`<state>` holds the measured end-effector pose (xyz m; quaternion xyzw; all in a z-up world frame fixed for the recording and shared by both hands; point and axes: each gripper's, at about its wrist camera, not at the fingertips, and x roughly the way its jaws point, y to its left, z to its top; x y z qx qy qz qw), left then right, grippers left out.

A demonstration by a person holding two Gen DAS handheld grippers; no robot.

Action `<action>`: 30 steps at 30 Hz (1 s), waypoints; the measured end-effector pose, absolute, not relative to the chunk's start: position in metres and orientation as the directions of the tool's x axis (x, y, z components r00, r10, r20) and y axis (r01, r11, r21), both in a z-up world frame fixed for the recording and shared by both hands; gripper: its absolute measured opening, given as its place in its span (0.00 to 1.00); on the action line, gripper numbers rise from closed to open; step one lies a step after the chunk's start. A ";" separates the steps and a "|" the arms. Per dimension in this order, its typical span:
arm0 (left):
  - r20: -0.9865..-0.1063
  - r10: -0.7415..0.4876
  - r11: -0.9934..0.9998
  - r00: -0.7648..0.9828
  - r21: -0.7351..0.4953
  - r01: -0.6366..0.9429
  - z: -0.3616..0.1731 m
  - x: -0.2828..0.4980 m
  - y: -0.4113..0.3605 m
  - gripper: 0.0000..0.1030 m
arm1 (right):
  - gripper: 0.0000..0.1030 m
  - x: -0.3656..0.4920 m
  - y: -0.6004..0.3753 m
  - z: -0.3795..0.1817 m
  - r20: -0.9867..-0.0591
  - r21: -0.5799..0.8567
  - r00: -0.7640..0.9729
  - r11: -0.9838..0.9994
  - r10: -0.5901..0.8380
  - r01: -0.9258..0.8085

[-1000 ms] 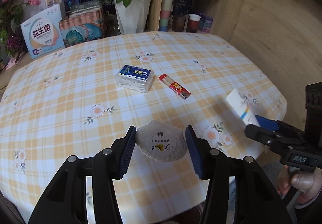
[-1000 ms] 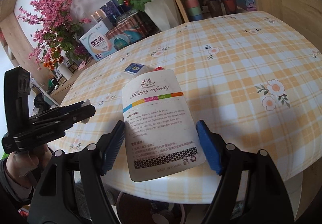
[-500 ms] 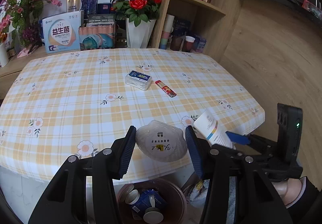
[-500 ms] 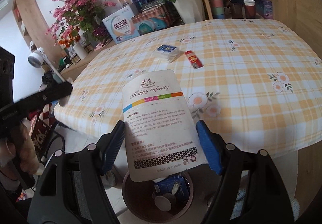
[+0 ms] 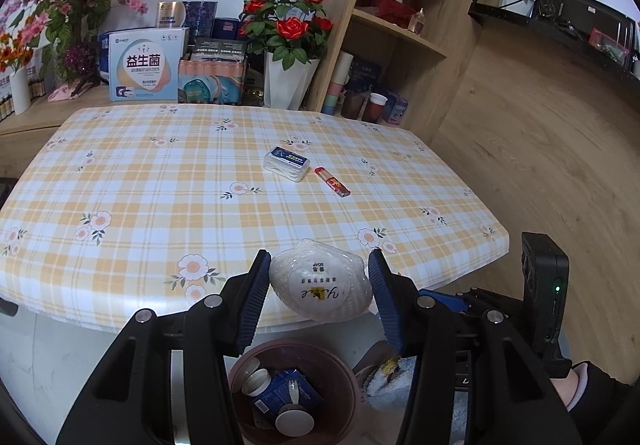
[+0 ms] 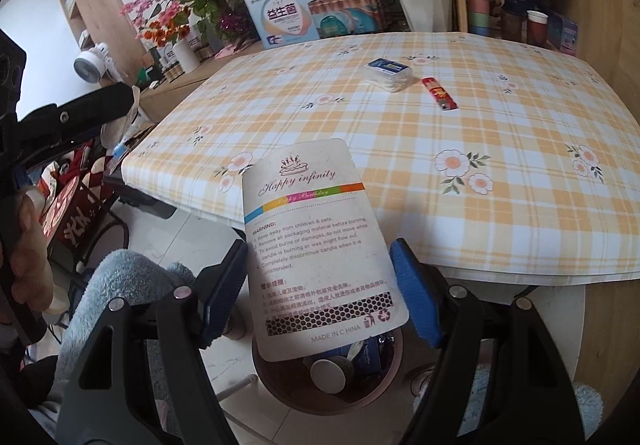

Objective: Collect trash
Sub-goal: 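Carry the card and white shell item over the bin, then open the right tool over the bin to drop the card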

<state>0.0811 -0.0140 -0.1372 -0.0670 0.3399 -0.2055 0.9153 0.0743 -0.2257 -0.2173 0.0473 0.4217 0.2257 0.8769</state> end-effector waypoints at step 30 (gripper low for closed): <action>-0.617 -0.432 0.902 0.658 -0.285 0.324 -0.152 0.072 -0.013 0.47 | 0.94 0.067 -0.236 -0.188 -0.645 0.114 0.708 0.952 0.288 -0.284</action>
